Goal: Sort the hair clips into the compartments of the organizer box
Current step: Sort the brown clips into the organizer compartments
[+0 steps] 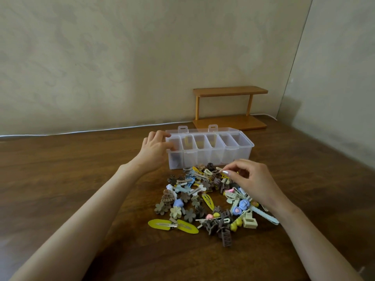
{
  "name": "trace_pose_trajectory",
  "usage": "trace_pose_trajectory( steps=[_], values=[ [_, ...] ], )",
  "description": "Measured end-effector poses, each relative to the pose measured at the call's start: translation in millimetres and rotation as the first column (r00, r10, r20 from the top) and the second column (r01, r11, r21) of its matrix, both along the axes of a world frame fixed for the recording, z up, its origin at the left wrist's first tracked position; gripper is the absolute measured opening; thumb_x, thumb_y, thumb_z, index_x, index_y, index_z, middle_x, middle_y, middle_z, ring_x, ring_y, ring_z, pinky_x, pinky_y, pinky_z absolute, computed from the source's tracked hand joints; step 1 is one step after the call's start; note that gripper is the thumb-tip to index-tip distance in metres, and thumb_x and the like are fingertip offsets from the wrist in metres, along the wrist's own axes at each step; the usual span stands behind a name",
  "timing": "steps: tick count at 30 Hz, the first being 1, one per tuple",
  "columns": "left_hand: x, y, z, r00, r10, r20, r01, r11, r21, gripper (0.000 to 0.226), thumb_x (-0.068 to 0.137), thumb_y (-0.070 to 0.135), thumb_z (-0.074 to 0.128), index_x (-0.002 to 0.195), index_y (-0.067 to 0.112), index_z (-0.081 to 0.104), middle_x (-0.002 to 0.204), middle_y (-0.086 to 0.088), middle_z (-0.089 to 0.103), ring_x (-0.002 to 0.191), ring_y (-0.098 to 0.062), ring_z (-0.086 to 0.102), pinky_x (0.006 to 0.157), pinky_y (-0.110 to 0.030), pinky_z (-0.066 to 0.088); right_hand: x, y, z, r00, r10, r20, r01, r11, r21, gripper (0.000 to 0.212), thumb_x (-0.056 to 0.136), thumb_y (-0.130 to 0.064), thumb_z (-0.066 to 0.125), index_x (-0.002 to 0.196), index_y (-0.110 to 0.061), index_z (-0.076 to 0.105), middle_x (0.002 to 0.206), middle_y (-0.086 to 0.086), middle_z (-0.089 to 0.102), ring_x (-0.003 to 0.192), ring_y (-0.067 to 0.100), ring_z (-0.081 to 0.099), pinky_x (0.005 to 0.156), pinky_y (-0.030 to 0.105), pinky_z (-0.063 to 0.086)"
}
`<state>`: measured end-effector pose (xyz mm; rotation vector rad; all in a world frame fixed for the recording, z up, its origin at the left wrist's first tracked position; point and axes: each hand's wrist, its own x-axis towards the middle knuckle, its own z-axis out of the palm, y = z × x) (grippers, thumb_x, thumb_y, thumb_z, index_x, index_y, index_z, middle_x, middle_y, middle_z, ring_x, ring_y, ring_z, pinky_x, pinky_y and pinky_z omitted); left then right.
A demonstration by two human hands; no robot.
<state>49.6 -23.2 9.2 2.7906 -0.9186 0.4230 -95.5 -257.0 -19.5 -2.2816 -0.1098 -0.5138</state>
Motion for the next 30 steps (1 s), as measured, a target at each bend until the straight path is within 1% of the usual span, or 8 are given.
trace_pose_trajectory(
  steps=[6, 11, 14, 18, 20, 24, 27, 30],
  values=[
    [0.3, -0.1, -3.1, 0.999, 0.033, 0.039, -0.036, 0.996, 0.079, 0.052, 0.086, 0.000, 0.041, 0.131, 0.028, 0.045, 0.147, -0.008, 0.021, 0.133, -0.030, 0.018, 0.107, -0.041, 0.023, -0.8, -0.2, 0.5, 1.000, 0.000, 0.000, 0.000, 1.000, -0.008, 0.009, 0.087, -0.023, 0.064, 0.093, -0.024, 0.071, 0.082, -0.013, 0.066, 0.071, 0.010, 0.059, 0.065, 0.025, 0.050],
    [0.2, -0.3, -3.5, 0.997, 0.019, 0.079, -0.014, 0.998, -0.064, 0.038, 0.085, -0.001, 0.042, 0.117, 0.019, 0.052, 0.143, -0.008, 0.029, 0.129, -0.028, 0.024, 0.103, -0.038, 0.027, -0.8, -0.7, 0.4, 1.000, -0.005, 0.001, 0.005, 1.000, -0.006, 0.008, 0.087, -0.024, 0.064, 0.091, -0.026, 0.071, 0.081, -0.011, 0.066, 0.070, 0.010, 0.058, 0.065, 0.025, 0.049],
    [1.0, -1.5, -6.2, 0.998, -0.007, 0.057, 0.008, 1.000, -0.019, 0.048, 0.085, -0.003, 0.041, 0.124, 0.024, 0.049, 0.144, -0.008, 0.026, 0.130, -0.028, 0.023, 0.103, -0.038, 0.026, -0.9, -0.4, 0.4, 1.000, -0.006, 0.002, 0.006, 1.000, -0.017, 0.007, 0.087, -0.024, 0.064, 0.091, -0.026, 0.070, 0.082, -0.011, 0.066, 0.070, 0.010, 0.059, 0.065, 0.024, 0.049],
    [-0.6, -2.0, -3.4, 0.991, -0.008, 0.134, 0.023, 0.994, -0.109, 0.035, 0.083, -0.002, 0.045, 0.112, 0.017, 0.052, 0.139, -0.008, 0.033, 0.125, -0.026, 0.027, 0.100, -0.034, 0.027, -0.8, -0.5, 0.4, 1.000, -0.005, -0.002, 0.005, 1.000, -0.027, 0.007, 0.087, -0.024, 0.064, 0.091, -0.026, 0.070, 0.082, -0.012, 0.066, 0.071, 0.011, 0.059, 0.065, 0.023, 0.049],
    [-0.2, -1.9, -2.6, 0.988, -0.006, 0.155, 0.022, 0.994, -0.104, 0.034, 0.083, -0.001, 0.046, 0.112, 0.017, 0.053, 0.139, -0.008, 0.033, 0.125, -0.026, 0.027, 0.100, -0.034, 0.027, -1.0, -0.8, 0.4, 1.000, -0.004, -0.002, 0.004, 1.000, -0.024, 0.008, 0.087, -0.024, 0.064, 0.091, -0.026, 0.071, 0.082, -0.012, 0.066, 0.072, 0.011, 0.059, 0.065, 0.024, 0.049],
    [0.2, -1.4, -8.6, 0.996, -0.014, 0.083, 0.010, 0.999, 0.044, 0.041, 0.087, 0.006, 0.048, 0.125, 0.022, 0.053, 0.144, -0.006, 0.027, 0.130, -0.027, 0.021, 0.105, -0.038, 0.023, -1.3, -0.5, 0.8, 1.000, -0.003, -0.002, 0.002, 1.000, -0.021, 0.007, 0.087, -0.025, 0.064, 0.090, -0.027, 0.070, 0.082, -0.011, 0.066, 0.071, 0.009, 0.059, 0.065, 0.024, 0.049],
    [-1.8, -1.0, -3.1, 0.987, -0.030, 0.159, 0.032, 0.999, -0.014, 0.040, 0.085, 0.004, 0.050, 0.120, 0.022, 0.056, 0.144, -0.006, 0.029, 0.130, -0.026, 0.023, 0.104, -0.036, 0.023, -1.3, -0.7, 1.0, 1.000, -0.004, -0.002, 0.004, 1.000, -0.027, 0.007, 0.087, -0.025, 0.064, 0.091, -0.028, 0.069, 0.082, -0.012, 0.066, 0.072, 0.009, 0.059, 0.066, 0.023, 0.050],
    [-3.6, -2.7, 0.2, 0.984, -0.019, 0.176, 0.031, 0.997, -0.067, 0.054, 0.081, -0.002, 0.048, 0.129, 0.024, 0.048, 0.144, -0.006, 0.028, 0.131, -0.026, 0.022, 0.104, -0.036, 0.023, -1.4, -0.7, 1.5, 1.000, -0.003, 0.001, 0.003, 1.000, -0.027, 0.007, 0.087, -0.025, 0.064, 0.090, -0.028, 0.069, 0.082, -0.013, 0.066, 0.072, 0.008, 0.059, 0.066, 0.023, 0.049]
  ],
)
